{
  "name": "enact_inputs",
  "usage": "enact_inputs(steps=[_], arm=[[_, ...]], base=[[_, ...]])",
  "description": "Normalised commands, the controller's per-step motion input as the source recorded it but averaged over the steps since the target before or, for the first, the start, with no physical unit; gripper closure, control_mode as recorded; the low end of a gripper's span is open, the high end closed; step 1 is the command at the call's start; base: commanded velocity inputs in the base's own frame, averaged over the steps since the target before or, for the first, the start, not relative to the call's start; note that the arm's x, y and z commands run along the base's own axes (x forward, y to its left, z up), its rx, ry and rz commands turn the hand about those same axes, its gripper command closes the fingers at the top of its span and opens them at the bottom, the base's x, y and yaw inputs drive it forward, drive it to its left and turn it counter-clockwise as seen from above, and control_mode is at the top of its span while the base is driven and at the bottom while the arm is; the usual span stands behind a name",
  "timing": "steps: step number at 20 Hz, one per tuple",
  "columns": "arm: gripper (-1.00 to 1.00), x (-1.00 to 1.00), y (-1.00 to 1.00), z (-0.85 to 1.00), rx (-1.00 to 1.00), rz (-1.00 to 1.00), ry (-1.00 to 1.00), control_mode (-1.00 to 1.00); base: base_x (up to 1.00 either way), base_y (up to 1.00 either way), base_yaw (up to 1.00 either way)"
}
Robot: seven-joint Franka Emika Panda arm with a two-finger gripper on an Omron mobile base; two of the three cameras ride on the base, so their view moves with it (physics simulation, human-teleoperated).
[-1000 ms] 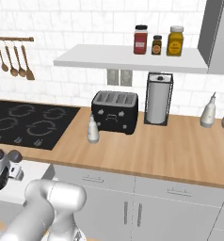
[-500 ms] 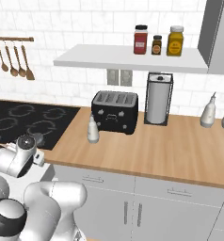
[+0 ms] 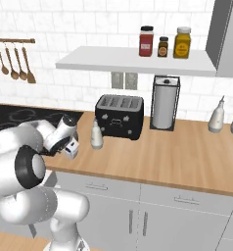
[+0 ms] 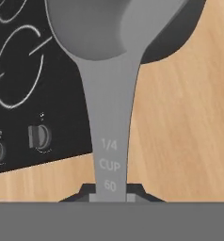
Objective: Pick the measuring cup from the drawer and place it on the counter.
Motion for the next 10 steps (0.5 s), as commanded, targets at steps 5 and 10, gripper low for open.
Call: enact_inputs(steps=[5, 10], arm=[[1.00, 0.62, 0.00, -0.39, -0.02, 0.05, 0.14, -1.00], [-1.00, 0.31, -0.05, -0.94, -0.02, 0.05, 0.04, -1.00]], base=[[0.00, 0.00, 0.00], [0.00, 0.00, 0.00]])
